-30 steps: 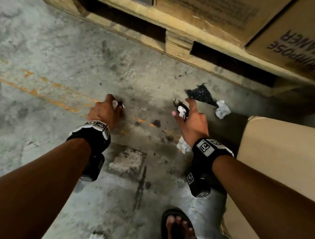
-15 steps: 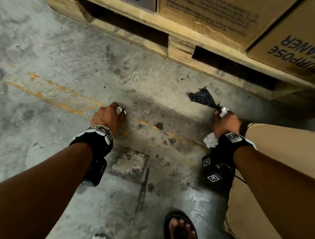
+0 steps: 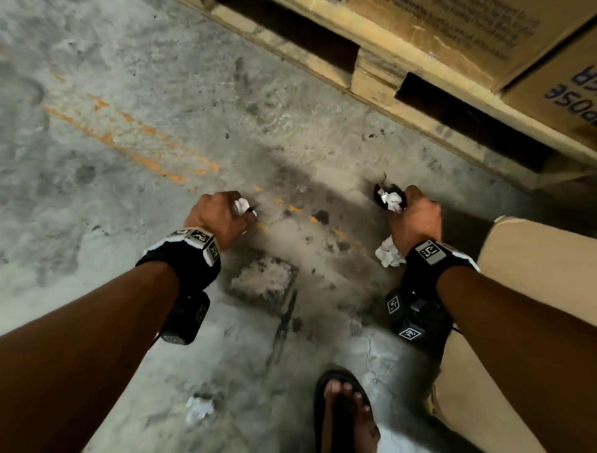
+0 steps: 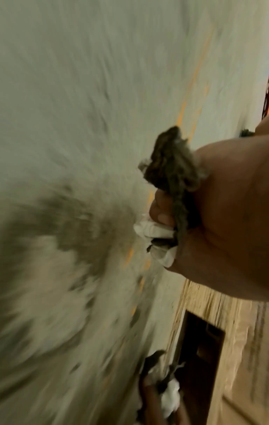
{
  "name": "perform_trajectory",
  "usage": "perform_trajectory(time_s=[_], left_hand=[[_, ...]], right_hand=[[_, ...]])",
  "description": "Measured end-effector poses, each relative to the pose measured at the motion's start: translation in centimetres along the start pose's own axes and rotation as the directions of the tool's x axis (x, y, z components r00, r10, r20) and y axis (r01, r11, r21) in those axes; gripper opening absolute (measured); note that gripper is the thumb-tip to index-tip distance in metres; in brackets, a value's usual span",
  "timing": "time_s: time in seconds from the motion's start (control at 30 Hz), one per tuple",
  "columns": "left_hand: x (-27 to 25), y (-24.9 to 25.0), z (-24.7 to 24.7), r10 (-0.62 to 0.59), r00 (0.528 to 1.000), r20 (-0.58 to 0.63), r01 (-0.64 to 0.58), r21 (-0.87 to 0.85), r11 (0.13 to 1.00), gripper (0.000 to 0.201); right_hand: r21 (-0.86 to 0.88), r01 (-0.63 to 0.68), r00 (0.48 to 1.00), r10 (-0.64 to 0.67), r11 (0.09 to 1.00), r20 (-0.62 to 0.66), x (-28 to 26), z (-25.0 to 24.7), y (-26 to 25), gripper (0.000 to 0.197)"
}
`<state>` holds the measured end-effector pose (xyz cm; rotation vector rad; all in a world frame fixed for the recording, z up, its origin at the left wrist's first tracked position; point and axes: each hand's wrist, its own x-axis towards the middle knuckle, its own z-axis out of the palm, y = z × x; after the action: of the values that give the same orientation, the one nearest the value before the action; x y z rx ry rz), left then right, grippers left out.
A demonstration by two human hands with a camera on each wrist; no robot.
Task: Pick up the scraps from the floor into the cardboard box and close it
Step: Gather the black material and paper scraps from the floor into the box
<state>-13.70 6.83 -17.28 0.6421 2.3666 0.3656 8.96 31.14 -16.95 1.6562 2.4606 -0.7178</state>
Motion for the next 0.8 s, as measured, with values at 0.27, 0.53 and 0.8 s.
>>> perform_trajectory(time_s=[0.27, 0.53, 0.8], left_hand=[[-15.3, -3.9, -5.2, -0.058, 0.997, 0.047, 0.054, 0.068, 0.996, 0.021], [-26.3, -6.0, -8.8, -0.119, 0.992, 0.028, 0.114, 0.150, 0.982, 0.022], [-36.2, -8.0, -6.5, -0.239, 0.966, -0.096, 0.241, 0.009, 0.970, 0.020]], right_hand=[[0.092, 0.042, 0.996, -0.050, 0.995, 0.079, -13.6, -3.4, -3.7, 0.029], [0.140, 0.158, 0.976, -0.176, 0.977, 0.125, -24.8, -6.5, -4.7, 0.041], [0.102, 0.217, 0.942, -0.235, 0.971, 0.239, -31.5, -7.2, -3.9, 0.030]])
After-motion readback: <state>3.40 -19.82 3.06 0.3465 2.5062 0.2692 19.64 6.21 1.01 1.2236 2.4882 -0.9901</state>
